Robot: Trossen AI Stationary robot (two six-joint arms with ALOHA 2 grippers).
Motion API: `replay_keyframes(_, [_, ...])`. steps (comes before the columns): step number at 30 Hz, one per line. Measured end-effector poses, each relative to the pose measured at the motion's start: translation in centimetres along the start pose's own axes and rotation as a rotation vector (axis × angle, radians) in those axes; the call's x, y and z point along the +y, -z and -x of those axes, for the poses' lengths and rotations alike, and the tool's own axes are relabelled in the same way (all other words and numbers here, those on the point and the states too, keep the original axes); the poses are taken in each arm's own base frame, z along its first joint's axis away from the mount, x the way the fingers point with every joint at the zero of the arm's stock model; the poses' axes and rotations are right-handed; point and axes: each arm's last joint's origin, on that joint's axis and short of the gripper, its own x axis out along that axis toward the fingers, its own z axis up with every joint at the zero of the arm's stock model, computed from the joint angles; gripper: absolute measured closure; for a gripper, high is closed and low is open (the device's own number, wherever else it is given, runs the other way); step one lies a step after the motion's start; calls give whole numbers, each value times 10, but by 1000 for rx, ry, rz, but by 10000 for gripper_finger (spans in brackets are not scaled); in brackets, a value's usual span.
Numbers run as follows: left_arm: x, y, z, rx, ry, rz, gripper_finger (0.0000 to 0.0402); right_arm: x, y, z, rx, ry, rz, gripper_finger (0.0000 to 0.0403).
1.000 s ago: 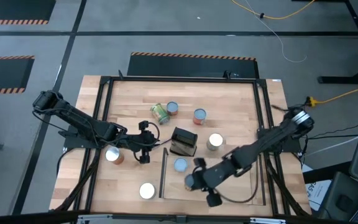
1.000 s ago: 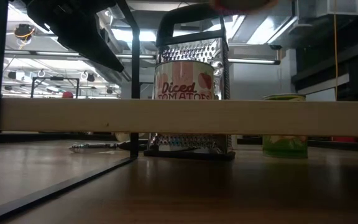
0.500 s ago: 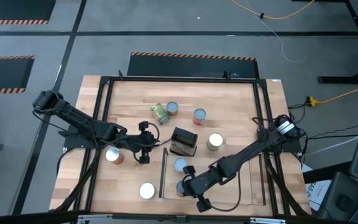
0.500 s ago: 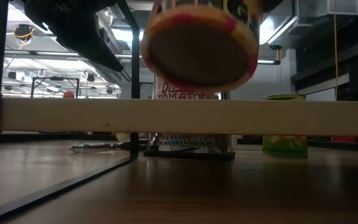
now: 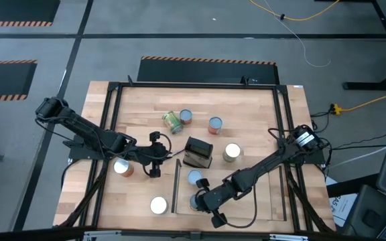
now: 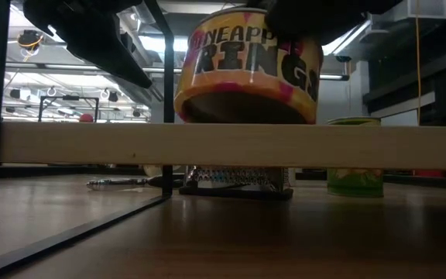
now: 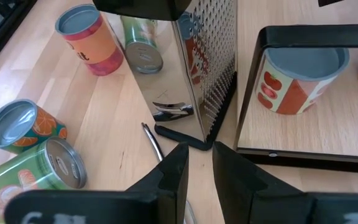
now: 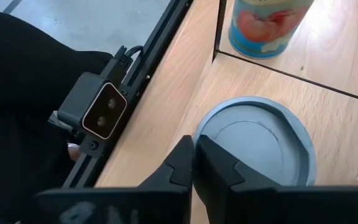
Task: Pick and place cans onto a shelf
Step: Put the canned pineapple rings on the shelf
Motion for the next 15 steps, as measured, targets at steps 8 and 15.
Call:
replay_keyframes(8, [0,0,0,0,0,-2,335,0,1,0,6,1,22,363])
replay_keyframes(15, [0,0,0,0,0,-2,335,0,1,0,6,0,22,361])
